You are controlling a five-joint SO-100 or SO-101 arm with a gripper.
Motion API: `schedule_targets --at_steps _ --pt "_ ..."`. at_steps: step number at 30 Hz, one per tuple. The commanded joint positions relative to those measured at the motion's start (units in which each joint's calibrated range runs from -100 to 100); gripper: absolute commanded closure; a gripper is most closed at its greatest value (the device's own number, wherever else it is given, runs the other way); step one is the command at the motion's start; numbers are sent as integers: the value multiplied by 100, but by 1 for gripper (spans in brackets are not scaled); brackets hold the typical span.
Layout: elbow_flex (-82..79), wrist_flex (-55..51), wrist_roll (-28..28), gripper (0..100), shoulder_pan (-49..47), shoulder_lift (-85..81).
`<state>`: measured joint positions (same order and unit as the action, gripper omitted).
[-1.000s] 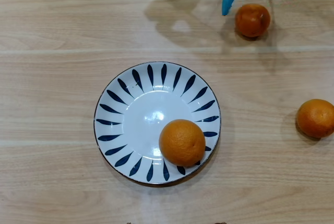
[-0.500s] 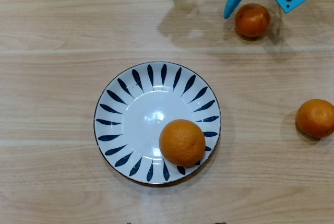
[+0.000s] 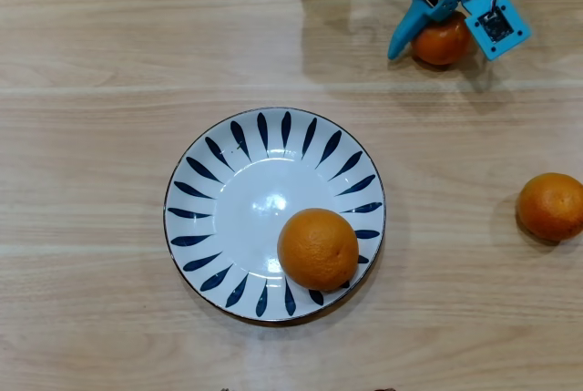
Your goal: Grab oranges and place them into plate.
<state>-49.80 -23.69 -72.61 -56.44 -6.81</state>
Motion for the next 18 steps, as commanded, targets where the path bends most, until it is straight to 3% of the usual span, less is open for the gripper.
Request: schedule_targets --at_steps 1,4,11,18 --pt "23 70 -10 44 136 14" --pt "23 70 -5 47 144 22" --pt "23 44 16 71 152 30" --pt "23 35 21 70 152 -20"
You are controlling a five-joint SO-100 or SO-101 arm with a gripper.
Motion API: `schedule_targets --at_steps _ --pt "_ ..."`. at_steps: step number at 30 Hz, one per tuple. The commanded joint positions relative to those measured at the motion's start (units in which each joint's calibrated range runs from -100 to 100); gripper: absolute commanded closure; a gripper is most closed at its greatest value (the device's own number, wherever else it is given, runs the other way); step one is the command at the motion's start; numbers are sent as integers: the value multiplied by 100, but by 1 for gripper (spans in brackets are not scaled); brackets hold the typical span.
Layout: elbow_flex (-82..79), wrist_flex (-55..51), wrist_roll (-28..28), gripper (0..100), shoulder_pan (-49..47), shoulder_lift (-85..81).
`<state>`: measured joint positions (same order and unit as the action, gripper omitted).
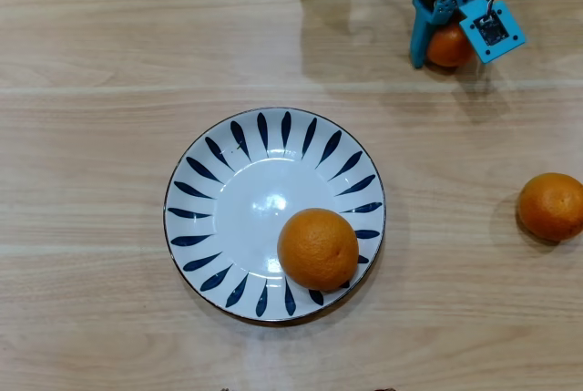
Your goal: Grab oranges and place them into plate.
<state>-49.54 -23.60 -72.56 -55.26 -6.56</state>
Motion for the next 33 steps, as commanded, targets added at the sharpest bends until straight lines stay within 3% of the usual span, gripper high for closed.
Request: schedule_targets --at_steps 1,4,9,25,33 --pt "-3 18 21 70 34 -71" --pt "87 27 100 69 163 -172" --pt "377 -16 685 69 743 -730" --pt "1644 61 3200 69 3485 -1795" --pt "2532 70 3430 69 4719 -654"
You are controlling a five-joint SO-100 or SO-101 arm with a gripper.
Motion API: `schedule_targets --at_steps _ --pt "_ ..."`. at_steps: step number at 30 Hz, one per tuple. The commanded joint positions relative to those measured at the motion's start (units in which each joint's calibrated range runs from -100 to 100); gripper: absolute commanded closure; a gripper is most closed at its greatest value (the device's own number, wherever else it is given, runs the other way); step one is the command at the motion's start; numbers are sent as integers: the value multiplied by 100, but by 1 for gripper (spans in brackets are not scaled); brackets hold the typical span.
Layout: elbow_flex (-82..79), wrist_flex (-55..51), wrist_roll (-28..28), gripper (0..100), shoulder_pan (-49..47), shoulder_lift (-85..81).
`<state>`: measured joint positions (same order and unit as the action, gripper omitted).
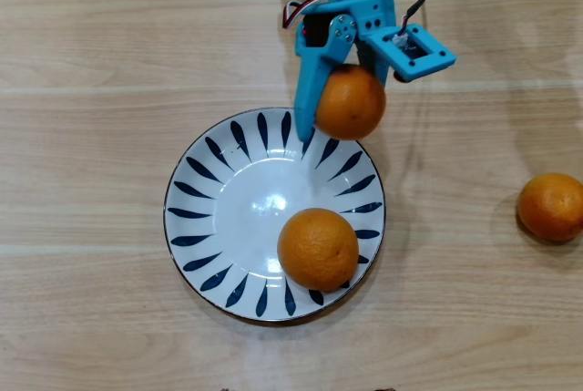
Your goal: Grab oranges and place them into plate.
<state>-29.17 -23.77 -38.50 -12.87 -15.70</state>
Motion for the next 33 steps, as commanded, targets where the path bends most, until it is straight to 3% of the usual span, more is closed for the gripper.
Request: schedule_targets --at_steps 1,7,14,25,33 --pt "468 87 8 69 586 361" --pt "178 87 8 67 860 708" --pt "-66 95 -8 46 731 809" --pt "106 61 -369 46 37 716" --pt "1446 87 -332 61 -1809 775"
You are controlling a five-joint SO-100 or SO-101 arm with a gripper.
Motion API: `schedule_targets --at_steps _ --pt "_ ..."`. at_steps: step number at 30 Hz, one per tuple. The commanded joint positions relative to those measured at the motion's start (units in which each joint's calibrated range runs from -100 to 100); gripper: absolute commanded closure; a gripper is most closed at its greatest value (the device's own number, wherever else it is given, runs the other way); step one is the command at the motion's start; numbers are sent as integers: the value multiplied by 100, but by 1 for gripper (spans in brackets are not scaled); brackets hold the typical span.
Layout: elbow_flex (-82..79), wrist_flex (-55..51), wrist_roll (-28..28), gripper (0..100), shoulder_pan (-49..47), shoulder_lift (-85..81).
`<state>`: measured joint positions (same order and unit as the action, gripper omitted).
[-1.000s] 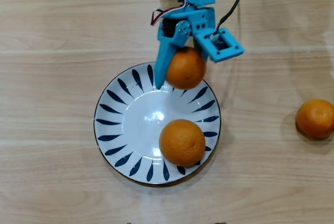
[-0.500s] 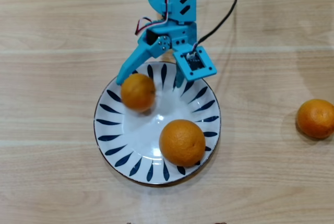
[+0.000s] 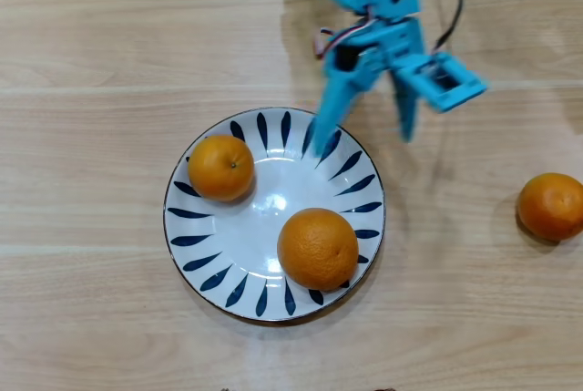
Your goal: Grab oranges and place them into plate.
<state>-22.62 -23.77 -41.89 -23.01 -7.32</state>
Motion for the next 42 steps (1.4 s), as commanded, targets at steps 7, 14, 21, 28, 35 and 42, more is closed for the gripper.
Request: schedule_targets --at_steps 7,14,21,28,35,42 --pt "1506 800 -51 63 -2119 284" --pt "1551 2339 -45 79 -2554 1020" --pt "1723 2553 -322 80 -2732 1577" --pt "2656 2562 -490 73 -2361 2668" --pt "3389 2562 -782 48 -2183 3513" --pt "3887 2562 -1295 37 -2103 4249"
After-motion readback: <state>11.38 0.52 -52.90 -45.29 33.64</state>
